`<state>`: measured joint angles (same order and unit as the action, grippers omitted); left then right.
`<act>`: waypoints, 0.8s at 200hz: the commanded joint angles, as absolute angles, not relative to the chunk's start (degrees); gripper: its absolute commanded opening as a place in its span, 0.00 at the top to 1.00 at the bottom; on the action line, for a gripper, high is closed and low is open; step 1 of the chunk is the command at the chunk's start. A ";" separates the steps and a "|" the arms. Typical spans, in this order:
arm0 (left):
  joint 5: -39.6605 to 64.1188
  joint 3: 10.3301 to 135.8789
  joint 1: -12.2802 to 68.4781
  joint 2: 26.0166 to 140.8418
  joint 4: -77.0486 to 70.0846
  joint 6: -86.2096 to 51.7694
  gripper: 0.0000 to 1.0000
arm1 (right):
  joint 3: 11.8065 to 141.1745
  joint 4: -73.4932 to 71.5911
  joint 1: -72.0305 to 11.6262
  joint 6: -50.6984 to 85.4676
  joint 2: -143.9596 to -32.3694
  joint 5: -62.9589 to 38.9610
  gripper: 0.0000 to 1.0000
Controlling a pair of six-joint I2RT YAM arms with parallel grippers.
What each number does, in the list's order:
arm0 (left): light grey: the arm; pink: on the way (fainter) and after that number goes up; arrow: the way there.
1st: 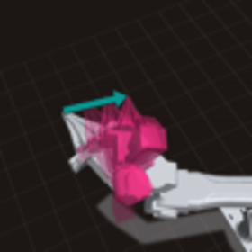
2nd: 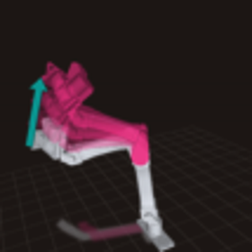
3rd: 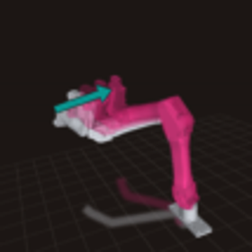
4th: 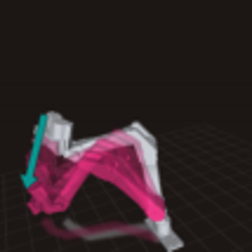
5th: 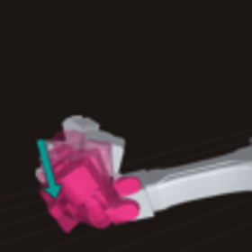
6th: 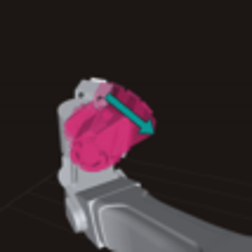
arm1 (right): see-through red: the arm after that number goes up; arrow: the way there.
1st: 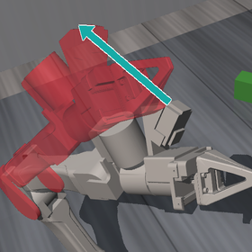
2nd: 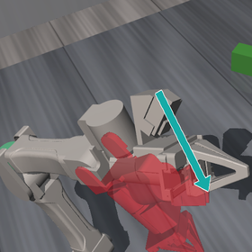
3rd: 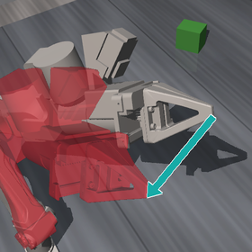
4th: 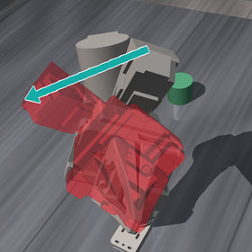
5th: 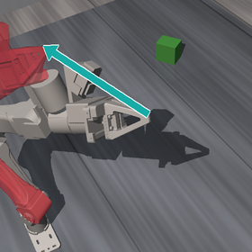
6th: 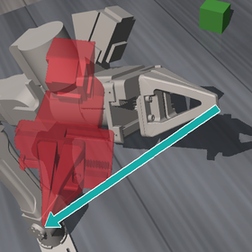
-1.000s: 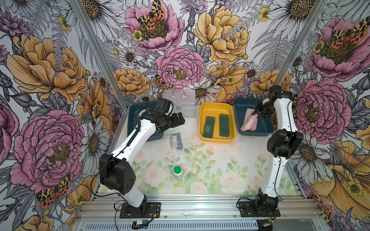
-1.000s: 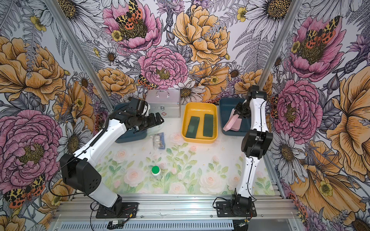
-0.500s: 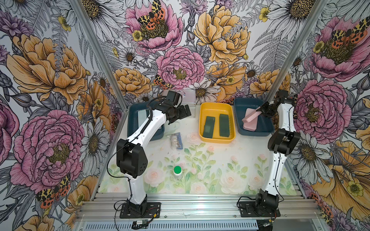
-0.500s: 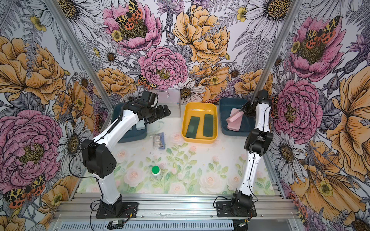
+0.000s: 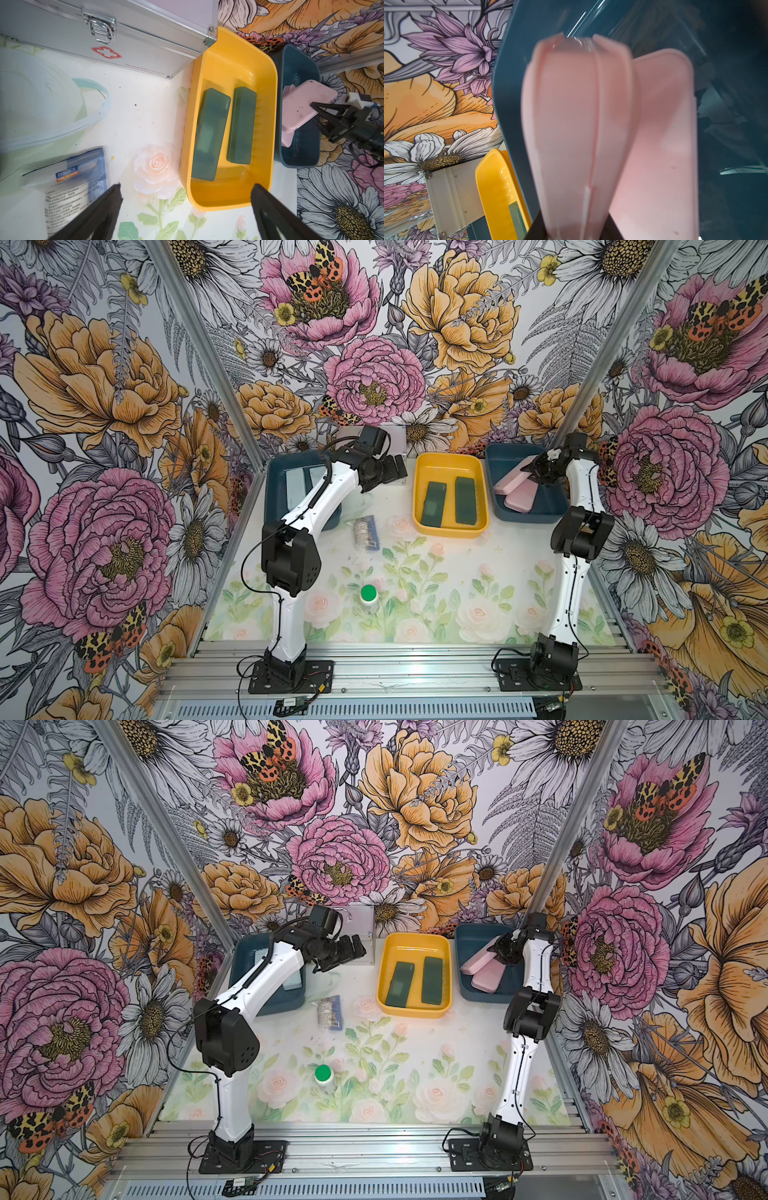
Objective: Place the pencil cases by color into the storage box
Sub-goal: Place the pencil case at the storage box.
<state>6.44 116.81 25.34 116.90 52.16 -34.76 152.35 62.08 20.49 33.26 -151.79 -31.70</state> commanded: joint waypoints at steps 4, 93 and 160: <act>6.76 119.22 25.35 117.94 53.80 -34.98 0.01 | 151.66 66.13 19.66 26.82 -149.59 -22.46 0.88; 8.10 118.88 25.18 118.56 53.97 -34.02 0.01 | 149.38 68.72 21.09 25.94 -147.79 -24.11 0.49; 8.70 118.93 25.31 118.63 53.95 -33.65 0.01 | 147.48 68.73 21.36 25.58 -144.36 -19.77 0.01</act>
<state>7.16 117.86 25.34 117.80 53.78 -34.57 148.18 68.29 21.17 26.39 -148.09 -21.80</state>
